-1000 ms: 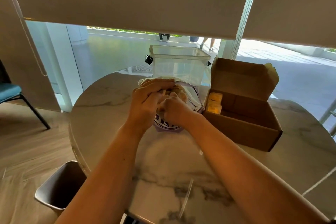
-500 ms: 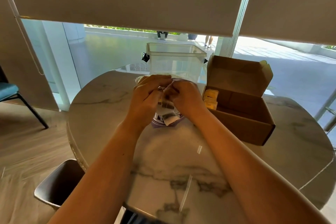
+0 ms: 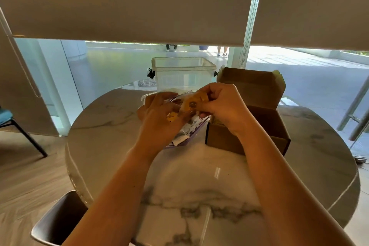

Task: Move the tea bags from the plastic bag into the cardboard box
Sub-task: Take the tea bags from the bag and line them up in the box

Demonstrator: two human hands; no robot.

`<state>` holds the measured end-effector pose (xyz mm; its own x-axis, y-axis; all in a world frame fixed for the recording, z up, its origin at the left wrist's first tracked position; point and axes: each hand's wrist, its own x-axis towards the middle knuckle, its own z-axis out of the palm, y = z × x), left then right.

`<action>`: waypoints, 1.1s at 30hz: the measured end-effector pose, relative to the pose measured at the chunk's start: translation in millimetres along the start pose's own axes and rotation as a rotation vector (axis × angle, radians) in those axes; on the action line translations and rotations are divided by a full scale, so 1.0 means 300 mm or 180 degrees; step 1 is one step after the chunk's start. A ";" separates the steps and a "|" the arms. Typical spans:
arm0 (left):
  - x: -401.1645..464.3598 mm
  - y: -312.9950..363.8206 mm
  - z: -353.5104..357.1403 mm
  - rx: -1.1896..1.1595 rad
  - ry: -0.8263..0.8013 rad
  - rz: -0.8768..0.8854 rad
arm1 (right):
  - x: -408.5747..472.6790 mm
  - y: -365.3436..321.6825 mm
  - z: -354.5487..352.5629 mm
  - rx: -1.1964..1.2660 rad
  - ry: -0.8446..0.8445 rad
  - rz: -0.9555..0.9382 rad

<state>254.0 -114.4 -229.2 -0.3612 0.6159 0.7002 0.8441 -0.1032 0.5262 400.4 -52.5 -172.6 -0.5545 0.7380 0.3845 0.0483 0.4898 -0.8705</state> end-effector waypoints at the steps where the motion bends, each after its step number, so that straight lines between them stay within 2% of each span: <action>1: 0.000 0.003 0.004 -0.0139 -0.0032 -0.0012 | -0.004 -0.003 -0.007 0.0112 0.0000 0.0026; 4: -0.002 0.010 0.007 -0.0319 0.0053 -0.0062 | -0.004 -0.007 -0.033 0.0343 0.0094 0.0163; 7: -0.001 0.001 -0.001 -0.0786 0.0329 0.0007 | 0.011 0.010 -0.092 0.0522 0.0520 0.0291; 9: -0.005 0.008 -0.007 -0.0912 0.0506 0.0164 | 0.016 0.033 -0.137 0.0364 0.0722 0.0297; 10: -0.008 0.018 -0.010 -0.0680 0.0622 0.0324 | 0.017 0.046 -0.157 0.0091 0.0745 0.0304; 13: -0.014 0.055 -0.003 -0.0078 0.0825 0.1083 | 0.015 0.085 -0.198 -0.1004 0.0446 0.0539; 15: -0.023 0.072 0.011 -0.0269 0.0481 0.1648 | 0.016 0.099 -0.201 -0.1486 -0.0057 0.0803; 16: -0.031 0.079 0.019 -0.0404 0.0096 0.1722 | 0.019 0.103 -0.195 -0.1693 -0.0313 0.0898; 19: -0.051 0.097 0.048 -0.0536 -0.1043 0.1224 | 0.034 0.115 -0.165 -0.2084 -0.0728 0.1042; 21: -0.064 0.099 0.069 -0.0417 -0.1368 0.0947 | 0.047 0.129 -0.148 -0.2232 -0.0897 0.1070; 24: -0.070 0.098 0.077 -0.0382 -0.1396 0.0781 | 0.070 0.165 -0.131 -0.2393 -0.0999 0.1041; 29: -0.068 0.104 0.065 -0.0542 -0.1420 0.0679 | 0.093 0.195 -0.110 -0.2374 -0.0596 0.1174; 33: -0.069 0.112 0.059 -0.0767 -0.1294 0.0308 | 0.084 0.189 -0.130 -0.2266 -0.0658 0.1170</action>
<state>296.8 -116.7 -234.6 -0.0609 0.8449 0.5314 0.7330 -0.3235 0.5984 421.7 11.9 -200.3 -0.5389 0.8423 -0.0116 0.7326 0.4618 -0.5000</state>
